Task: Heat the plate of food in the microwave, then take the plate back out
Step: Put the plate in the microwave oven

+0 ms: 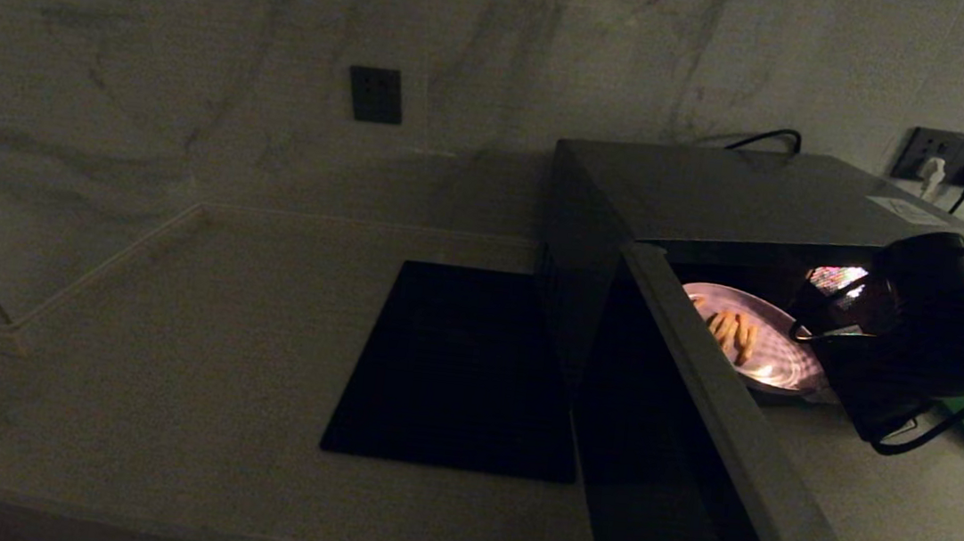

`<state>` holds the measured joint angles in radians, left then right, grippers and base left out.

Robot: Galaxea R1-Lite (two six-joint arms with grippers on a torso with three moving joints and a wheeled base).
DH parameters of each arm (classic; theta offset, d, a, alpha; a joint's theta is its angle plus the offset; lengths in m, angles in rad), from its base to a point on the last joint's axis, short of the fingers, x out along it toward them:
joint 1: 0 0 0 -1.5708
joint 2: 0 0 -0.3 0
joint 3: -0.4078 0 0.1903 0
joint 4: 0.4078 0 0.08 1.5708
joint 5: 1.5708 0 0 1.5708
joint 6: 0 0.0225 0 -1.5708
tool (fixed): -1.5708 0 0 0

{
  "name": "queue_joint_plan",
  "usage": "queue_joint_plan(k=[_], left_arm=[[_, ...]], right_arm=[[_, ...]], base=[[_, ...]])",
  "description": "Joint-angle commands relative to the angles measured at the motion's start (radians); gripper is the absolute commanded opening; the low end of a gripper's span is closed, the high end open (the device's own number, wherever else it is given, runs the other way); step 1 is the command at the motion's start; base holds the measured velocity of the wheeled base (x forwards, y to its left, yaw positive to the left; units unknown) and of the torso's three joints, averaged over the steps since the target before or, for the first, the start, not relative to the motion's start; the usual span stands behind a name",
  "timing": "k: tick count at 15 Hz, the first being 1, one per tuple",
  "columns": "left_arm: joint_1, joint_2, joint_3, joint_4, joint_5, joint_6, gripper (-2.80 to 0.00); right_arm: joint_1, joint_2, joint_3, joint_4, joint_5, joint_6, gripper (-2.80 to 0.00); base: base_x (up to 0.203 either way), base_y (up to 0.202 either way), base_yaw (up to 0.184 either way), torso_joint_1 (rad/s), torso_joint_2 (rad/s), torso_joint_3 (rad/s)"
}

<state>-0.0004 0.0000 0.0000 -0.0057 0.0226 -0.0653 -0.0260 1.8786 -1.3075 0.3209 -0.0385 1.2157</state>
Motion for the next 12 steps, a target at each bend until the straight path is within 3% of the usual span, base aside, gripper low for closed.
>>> queue_joint_plan(k=[1,12], left_arm=[[0.000,-0.002,0.000,0.000,0.000,-0.001,-2.80],[0.000,-0.002,0.000,0.000,0.000,-0.001,-2.80]], right_arm=[[0.000,0.021,-0.011,0.000,0.000,0.007,-2.80],[0.000,0.124,-0.111,-0.023,0.000,-0.017,-2.80]], base=[[0.000,0.000,0.000,0.000,0.00,0.000],[0.000,0.000,0.000,0.000,0.00,0.000]])
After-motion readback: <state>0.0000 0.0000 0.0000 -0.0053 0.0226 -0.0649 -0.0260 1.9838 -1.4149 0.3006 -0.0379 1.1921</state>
